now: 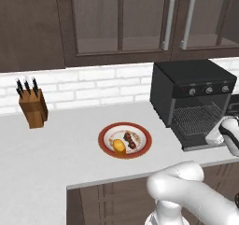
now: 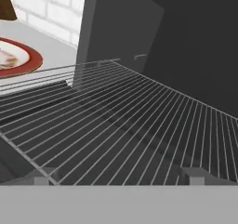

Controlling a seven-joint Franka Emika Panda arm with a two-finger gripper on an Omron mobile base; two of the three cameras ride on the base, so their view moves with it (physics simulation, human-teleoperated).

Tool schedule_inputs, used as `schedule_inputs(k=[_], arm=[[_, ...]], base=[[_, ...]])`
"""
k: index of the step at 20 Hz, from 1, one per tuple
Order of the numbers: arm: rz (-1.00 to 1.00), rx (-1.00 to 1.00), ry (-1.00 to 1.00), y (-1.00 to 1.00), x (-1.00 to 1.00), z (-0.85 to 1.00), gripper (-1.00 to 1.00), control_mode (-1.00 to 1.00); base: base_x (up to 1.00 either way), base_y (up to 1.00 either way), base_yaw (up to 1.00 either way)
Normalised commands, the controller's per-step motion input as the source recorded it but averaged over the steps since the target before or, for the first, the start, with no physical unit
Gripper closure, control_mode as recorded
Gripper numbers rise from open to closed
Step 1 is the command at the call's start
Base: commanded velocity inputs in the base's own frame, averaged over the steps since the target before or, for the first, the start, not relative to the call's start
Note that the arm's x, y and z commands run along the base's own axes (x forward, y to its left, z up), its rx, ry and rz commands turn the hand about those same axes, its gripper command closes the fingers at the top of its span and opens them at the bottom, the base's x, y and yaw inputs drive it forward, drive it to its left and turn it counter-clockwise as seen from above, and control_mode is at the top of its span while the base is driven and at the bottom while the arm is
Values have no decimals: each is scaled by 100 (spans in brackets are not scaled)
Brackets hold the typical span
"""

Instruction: Pick up the kebab skewer and baguette bread, and place them inside the toaster oven. Close the toaster oven door and start by setting the timer.

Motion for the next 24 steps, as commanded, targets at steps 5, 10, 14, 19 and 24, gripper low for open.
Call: schedule_inputs(k=[5,10,14,19,24], arm=[[0,10,11,0,-36,50,100,-100],[0,8,13,0,-35,66,100,-100],[0,8,14,-6,-39,72,-100,-100],[0,3,13,7,-73,84,-100,-100],[-7,0,30,93,-31,51,-100,-100]], base=[[0,0,0],[0,0,0],[0,0,0],[0,0,0],[0,0,0]])
